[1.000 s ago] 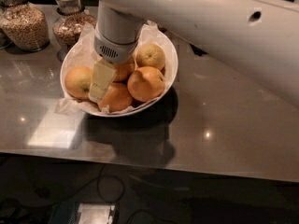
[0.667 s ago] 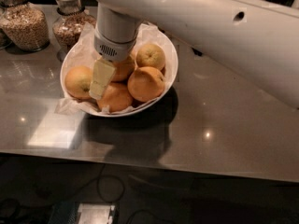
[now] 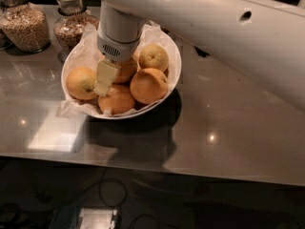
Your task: Pick orange from white bowl
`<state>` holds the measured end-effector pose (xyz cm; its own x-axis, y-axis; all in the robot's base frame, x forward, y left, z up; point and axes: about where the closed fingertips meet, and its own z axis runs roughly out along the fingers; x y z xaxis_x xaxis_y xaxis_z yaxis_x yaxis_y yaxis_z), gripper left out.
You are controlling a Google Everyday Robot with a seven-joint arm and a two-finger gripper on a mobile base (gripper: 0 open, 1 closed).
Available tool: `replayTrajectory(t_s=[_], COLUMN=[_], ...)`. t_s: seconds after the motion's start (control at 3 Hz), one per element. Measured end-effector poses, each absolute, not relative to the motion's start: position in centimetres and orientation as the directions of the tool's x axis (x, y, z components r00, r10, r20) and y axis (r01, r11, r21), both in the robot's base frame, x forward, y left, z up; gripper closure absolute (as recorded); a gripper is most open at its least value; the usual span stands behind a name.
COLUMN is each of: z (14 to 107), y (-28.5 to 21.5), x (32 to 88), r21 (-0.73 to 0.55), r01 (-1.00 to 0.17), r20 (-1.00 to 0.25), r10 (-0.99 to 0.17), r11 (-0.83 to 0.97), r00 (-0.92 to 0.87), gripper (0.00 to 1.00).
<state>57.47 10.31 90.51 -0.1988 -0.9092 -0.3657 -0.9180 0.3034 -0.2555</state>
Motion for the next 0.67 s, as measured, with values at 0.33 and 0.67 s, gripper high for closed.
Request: replayTrajectory(t_s=[0.33, 0.67], z=[90.51, 90.51], y=[10.32, 10.32], x=[57.47, 57.47], r21=[-0.255, -0.256], r01=[-0.918, -0.918], r20=[-0.366, -0.366], r10=[-0.909, -0.909], r11=[0.303, 0.303], r00=[-0.199, -0.199], gripper=[0.65, 0.89])
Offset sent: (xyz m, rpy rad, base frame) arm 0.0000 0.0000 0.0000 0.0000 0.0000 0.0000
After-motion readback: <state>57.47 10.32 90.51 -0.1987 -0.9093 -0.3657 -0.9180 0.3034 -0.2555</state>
